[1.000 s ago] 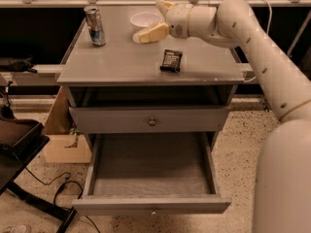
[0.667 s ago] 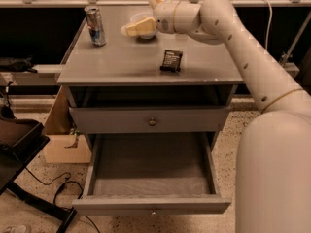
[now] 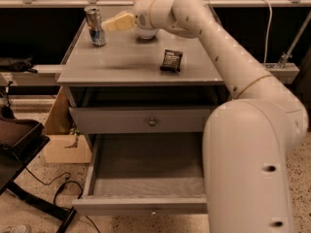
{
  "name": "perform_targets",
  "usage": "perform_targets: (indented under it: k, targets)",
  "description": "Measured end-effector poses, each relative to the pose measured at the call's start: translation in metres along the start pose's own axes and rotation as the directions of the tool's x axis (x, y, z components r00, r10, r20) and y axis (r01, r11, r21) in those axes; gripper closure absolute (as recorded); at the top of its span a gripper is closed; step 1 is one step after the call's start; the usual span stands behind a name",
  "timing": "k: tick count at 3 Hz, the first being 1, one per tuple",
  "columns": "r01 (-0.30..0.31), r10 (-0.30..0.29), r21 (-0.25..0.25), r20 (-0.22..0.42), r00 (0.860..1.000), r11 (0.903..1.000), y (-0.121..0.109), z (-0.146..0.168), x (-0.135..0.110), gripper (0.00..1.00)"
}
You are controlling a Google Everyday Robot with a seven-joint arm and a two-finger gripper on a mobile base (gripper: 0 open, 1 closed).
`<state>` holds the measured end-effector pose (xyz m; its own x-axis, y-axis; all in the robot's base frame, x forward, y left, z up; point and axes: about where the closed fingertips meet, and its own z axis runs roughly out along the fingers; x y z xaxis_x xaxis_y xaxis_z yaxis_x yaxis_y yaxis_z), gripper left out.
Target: Place redbull can into middle drawer
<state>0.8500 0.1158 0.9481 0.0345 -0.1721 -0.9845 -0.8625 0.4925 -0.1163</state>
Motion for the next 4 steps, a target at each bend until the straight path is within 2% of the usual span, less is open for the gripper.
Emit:
perform_targets:
  k: [2, 4]
  targets:
    - [-0.009, 0.009, -0.037, 0.006, 1.0, 0.9993, 0.009, 0.057, 0.002, 0.0]
    - [-0.049, 0.05, -0.045, 0.022, 0.998, 0.9978, 0.007, 0.093, 0.014, 0.0]
